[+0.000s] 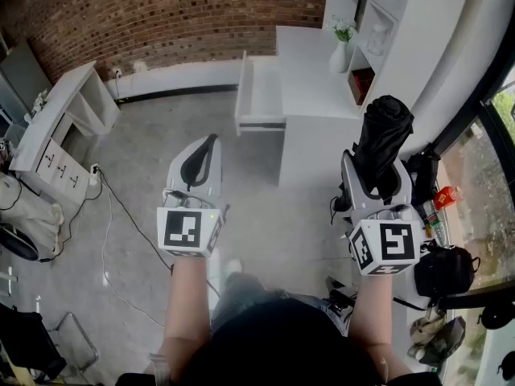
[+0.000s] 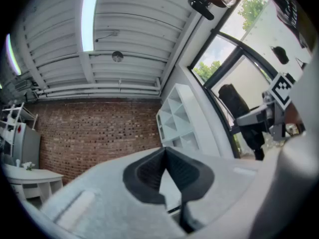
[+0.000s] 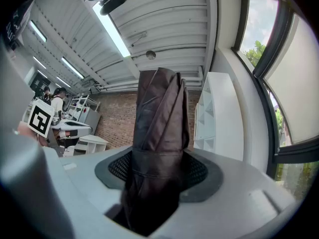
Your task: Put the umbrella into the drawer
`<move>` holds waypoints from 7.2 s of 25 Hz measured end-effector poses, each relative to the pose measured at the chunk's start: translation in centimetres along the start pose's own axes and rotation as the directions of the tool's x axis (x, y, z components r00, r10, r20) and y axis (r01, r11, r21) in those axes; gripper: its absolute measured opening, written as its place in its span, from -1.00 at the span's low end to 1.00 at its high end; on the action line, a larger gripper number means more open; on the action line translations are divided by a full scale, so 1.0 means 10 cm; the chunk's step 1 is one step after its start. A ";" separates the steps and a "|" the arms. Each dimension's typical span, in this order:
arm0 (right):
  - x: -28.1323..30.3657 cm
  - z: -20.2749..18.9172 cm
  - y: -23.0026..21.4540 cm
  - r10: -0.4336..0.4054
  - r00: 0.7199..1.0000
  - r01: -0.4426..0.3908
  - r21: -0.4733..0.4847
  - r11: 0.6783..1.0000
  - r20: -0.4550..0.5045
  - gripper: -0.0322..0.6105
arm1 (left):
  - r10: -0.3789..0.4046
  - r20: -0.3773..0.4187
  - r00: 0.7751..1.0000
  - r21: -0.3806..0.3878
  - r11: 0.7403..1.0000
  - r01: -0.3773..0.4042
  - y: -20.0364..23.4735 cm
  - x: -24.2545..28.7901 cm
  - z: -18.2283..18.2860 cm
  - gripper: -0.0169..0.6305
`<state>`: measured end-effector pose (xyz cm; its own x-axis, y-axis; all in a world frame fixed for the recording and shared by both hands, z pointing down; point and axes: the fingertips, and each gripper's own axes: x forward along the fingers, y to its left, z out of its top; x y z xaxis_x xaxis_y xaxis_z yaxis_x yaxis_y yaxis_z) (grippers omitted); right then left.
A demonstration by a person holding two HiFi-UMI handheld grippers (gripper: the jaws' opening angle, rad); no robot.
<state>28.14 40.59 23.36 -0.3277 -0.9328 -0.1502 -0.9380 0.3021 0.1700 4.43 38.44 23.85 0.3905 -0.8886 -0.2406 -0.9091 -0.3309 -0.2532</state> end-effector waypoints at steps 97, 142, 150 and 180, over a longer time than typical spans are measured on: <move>6.79 -2.82 -0.34 0.146 0.911 -0.032 0.286 0.958 -0.385 -0.11 | -0.023 -0.325 0.945 -0.137 0.990 -0.023 3.33 5.09 -3.55 -0.95; 7.60 -6.03 0.55 0.317 0.316 0.142 0.375 0.916 -0.894 -0.10 | -0.222 -0.399 0.890 -0.272 0.955 0.116 3.85 5.94 -4.64 -0.95; 7.63 -6.30 0.49 0.267 0.280 0.246 0.338 0.909 -0.922 -0.09 | -0.258 -0.396 0.881 -0.290 0.946 0.147 3.84 6.01 -4.82 -0.95; 7.52 -6.29 0.51 0.213 0.162 0.218 0.245 0.945 -0.964 0.29 | -0.272 -0.416 0.868 -0.317 0.938 0.142 3.76 5.96 -4.88 -0.95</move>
<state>5.80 -40.39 74.16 -0.1435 -0.2758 0.9505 -0.9852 0.1304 -0.1109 -13.57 -42.40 45.69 0.5256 -0.8132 0.2499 -0.8430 -0.5373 0.0250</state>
